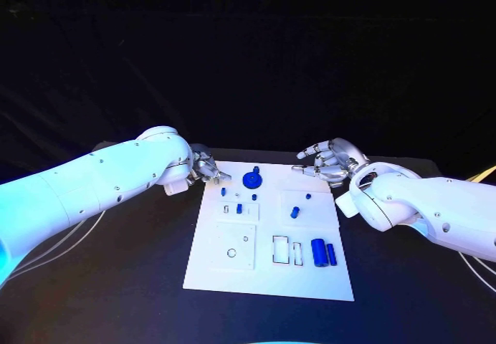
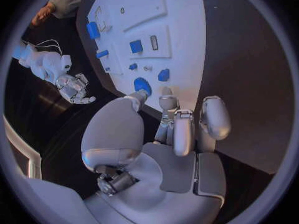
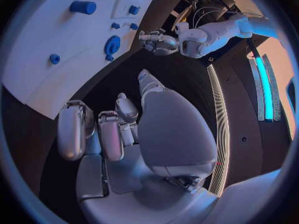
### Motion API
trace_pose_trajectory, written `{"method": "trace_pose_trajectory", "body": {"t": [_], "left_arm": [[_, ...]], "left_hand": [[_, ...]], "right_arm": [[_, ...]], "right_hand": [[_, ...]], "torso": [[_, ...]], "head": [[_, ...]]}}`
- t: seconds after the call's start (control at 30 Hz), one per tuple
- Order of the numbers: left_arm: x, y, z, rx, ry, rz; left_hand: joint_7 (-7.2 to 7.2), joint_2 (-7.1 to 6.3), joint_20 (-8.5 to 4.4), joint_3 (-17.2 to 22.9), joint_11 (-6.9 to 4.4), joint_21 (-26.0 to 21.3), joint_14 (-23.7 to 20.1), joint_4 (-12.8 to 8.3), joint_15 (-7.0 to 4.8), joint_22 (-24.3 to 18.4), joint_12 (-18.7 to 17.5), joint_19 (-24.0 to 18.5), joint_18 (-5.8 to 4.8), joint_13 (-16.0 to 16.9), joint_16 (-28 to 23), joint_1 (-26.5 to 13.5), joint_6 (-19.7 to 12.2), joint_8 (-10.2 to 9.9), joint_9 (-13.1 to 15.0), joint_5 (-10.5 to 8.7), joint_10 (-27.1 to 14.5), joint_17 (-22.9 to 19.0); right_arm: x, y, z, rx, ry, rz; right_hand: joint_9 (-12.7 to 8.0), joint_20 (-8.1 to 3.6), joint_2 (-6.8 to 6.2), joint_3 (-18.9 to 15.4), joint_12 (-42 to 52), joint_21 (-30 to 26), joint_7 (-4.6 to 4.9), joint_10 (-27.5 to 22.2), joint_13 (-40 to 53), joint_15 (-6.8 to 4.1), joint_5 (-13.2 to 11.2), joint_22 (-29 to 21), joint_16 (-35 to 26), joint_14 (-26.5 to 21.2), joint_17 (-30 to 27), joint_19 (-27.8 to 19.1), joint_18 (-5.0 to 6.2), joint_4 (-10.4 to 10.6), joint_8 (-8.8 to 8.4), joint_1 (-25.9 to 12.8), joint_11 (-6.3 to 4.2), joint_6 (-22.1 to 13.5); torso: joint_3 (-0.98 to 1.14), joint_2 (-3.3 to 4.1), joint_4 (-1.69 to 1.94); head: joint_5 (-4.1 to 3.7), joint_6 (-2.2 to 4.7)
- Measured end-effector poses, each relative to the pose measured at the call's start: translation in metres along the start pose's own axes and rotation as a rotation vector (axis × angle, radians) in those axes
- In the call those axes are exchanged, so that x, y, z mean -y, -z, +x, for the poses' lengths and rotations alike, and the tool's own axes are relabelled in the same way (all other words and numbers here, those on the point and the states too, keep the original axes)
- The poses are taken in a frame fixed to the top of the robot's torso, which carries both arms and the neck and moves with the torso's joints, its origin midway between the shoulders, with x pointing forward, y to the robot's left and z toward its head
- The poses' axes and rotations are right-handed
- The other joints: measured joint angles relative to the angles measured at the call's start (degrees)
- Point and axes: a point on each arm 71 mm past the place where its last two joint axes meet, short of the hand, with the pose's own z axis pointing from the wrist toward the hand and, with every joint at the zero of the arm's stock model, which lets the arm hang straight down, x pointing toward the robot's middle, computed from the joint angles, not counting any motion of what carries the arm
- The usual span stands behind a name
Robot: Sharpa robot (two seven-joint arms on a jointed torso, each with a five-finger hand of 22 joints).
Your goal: Assemble the parts on the task board
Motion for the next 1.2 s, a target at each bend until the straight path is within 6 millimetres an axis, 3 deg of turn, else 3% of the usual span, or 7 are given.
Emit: {"method": "trace_pose_trajectory", "body": {"t": [0.3,0.47,0.93,1.2], "left_arm": [[0.001,-0.006,0.005,-0.026,-0.020,-0.011],[-0.001,-0.008,0.008,-0.042,-0.029,-0.019],[-0.002,-0.011,0.010,-0.054,-0.041,-0.028],[0.000,-0.012,0.013,-0.068,-0.045,-0.023]], "left_hand": [[0.01,-0.19,0.11,0.0,0.20,-0.4,0.1,0.0,0.06,-0.2,0.0,-0.1,0.01,-0.3,0.0,0.2,0.0,-0.7,-0.2,0.00,-0.2,0.0],[0.01,-0.19,0.11,0.0,0.21,-0.4,0.1,0.0,1.08,-0.6,0.0,-0.1,0.01,-0.6,0.0,0.2,0.0,-0.7,-0.2,0.00,-0.2,0.0],[0.01,0.42,0.23,0.0,0.11,-0.4,0.1,0.0,1.09,-0.7,-0.5,-0.2,0.01,-0.6,0.0,1.1,0.0,-0.7,-0.6,0.00,-1.3,0.0],[0.01,0.83,0.41,0.0,0.39,-0.4,0.1,0.0,1.10,-0.7,-0.5,-0.4,0.01,-0.6,0.0,3.5,0.0,-1.3,-0.7,0.00,-1.6,0.0]], "right_arm": [[0.000,0.000,0.000,-0.001,0.000,-0.001],[0.000,0.000,0.001,-0.001,0.000,-0.001],[0.000,-0.001,0.001,-0.002,0.000,-0.001],[-0.001,-0.001,0.001,-0.002,0.000,-0.002]], "right_hand": [[0.0,0.00,0.00,0.0,0.0,0.0,0.00,0.0,0.0,0.00,0.0,0.0,0.0,0.0,0.0,0.0,0.00,0.0,0.00,0.0,0.00,0.0],[0.0,0.00,0.00,0.0,0.0,0.0,0.00,0.0,0.0,0.00,0.0,0.0,0.0,0.0,0.0,0.0,0.01,0.0,0.00,0.0,0.00,0.0],[0.0,0.00,0.00,0.0,0.0,0.0,0.03,0.0,0.0,0.00,0.0,0.0,0.0,0.0,0.0,0.0,0.00,0.0,0.00,0.0,0.00,0.0],[0.0,0.00,0.00,0.0,0.0,0.0,0.03,0.0,0.0,0.00,0.0,0.0,0.0,0.0,0.0,0.0,0.00,0.0,0.00,0.0,0.00,0.0]], "torso": [[0.00,0.01,-0.07],[0.03,-0.01,-0.04],[0.06,-0.06,-0.01],[0.07,-0.05,-0.02]], "head": [[-0.08,-0.21],[-0.18,-0.34],[-0.16,-0.55],[-0.24,-0.69]]}}
